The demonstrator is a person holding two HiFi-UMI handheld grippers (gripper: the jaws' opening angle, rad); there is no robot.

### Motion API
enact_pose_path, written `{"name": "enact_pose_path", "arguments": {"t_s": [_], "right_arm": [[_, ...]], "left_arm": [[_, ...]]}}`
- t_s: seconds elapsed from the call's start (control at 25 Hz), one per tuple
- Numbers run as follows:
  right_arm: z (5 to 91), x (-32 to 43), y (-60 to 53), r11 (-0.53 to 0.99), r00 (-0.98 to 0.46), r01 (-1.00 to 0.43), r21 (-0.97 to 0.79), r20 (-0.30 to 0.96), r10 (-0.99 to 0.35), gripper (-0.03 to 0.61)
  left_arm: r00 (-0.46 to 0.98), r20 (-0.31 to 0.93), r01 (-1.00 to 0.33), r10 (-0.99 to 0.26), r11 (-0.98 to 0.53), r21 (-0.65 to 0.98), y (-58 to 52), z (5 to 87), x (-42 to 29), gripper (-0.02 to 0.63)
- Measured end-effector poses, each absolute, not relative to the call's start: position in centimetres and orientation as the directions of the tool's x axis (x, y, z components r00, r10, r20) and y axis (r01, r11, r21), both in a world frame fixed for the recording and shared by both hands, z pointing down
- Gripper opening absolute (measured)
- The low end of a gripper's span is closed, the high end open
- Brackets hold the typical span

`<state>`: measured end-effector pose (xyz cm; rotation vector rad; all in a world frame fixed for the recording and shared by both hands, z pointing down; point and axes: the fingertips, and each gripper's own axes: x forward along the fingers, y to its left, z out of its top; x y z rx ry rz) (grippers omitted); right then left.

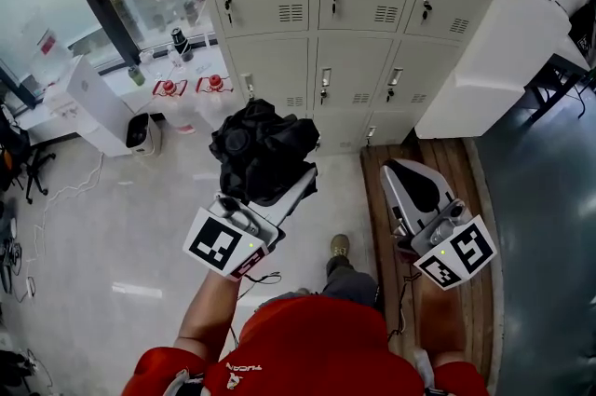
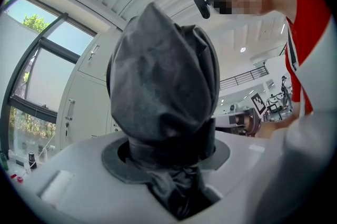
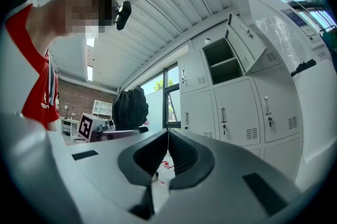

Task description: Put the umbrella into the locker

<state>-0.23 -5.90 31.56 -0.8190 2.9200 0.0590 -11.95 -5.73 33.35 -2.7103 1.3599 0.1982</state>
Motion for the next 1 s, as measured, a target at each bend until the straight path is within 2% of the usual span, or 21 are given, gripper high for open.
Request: {"name": "enact_pose_path", "arguments": {"t_s": [1.0], "right_arm": [[27.9, 5.0, -27.6, 0.925, -0.917, -0.378, 0.029, -0.153, -0.370, 0.003]], "left_arm": [[0.531, -0.205, -0.846, -0.822, -0.526, -0.083, -27.1, 30.2, -5.3, 0.210]]}}
